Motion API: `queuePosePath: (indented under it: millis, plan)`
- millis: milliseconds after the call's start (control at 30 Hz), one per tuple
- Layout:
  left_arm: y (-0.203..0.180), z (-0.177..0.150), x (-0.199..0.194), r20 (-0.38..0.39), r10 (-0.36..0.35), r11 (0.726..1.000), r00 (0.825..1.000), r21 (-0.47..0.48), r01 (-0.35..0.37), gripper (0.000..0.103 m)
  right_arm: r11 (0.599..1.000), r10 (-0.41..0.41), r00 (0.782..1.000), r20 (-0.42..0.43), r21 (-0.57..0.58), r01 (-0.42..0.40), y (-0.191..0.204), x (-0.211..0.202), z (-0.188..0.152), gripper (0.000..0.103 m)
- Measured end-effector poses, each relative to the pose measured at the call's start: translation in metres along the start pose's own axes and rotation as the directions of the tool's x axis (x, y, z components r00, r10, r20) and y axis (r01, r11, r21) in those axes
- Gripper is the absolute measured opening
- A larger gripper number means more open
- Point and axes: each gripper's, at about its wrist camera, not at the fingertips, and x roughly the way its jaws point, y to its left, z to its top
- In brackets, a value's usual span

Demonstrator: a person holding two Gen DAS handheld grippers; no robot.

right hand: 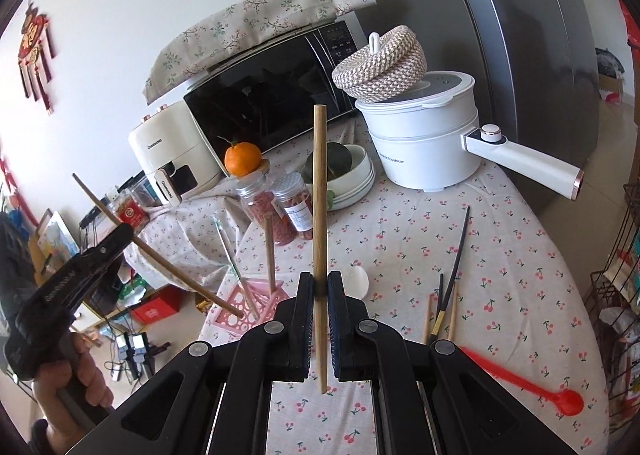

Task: Organize utensils
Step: 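Lift the chopstick toward the basket with the left gripper while the right gripper grasps another chopstick, then drop the chopstick into the basket with the left gripper while the right gripper carries its chopstick over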

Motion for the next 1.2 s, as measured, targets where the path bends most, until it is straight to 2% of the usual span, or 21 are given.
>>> queuePosePath:
  millis: [233,533,600,733,833,967,1067,1200]
  plan:
    - [0.003,-0.014,0.046,-0.124,0.030,0.999,0.992,-0.020,-0.033,0.008,1.000,0.006,1.000,-0.006,0.003,-0.006,-0.002,0.004,0.002,0.007]
    - [0.011,-0.027,0.076,-0.241,0.053,0.996,0.969,-0.063,-0.070,0.009,1.000,0.022,1.000,0.007,0.001,-0.022,0.000,0.002,0.007,0.007]
    - [0.014,-0.026,0.077,-0.259,0.053,0.994,0.964,-0.077,-0.076,0.012,0.999,0.033,0.999,0.017,-0.001,-0.033,0.003,-0.002,0.009,0.007]
    - [0.010,-0.021,0.065,-0.255,0.048,0.995,0.966,-0.068,-0.067,0.029,0.998,0.070,0.996,0.055,-0.001,-0.070,0.015,-0.012,0.017,0.007]
    - [0.010,-0.016,0.051,-0.261,0.052,0.996,0.964,-0.055,-0.069,0.037,0.995,0.100,0.991,0.088,0.001,-0.100,0.028,-0.017,0.023,0.007]
    - [0.019,-0.015,0.033,-0.316,0.108,0.992,0.943,-0.031,-0.124,0.053,0.993,0.117,0.985,0.123,-0.010,-0.117,0.047,-0.012,0.030,0.007]
    - [0.028,-0.022,0.026,-0.368,0.132,0.989,0.920,-0.013,-0.148,0.055,0.994,0.109,0.984,0.144,-0.027,-0.107,0.060,-0.002,0.033,0.007]
    - [0.037,-0.028,0.017,-0.397,0.118,0.991,0.910,-0.015,-0.134,0.055,0.997,0.071,0.979,0.190,-0.048,-0.063,0.076,0.016,0.035,0.007]
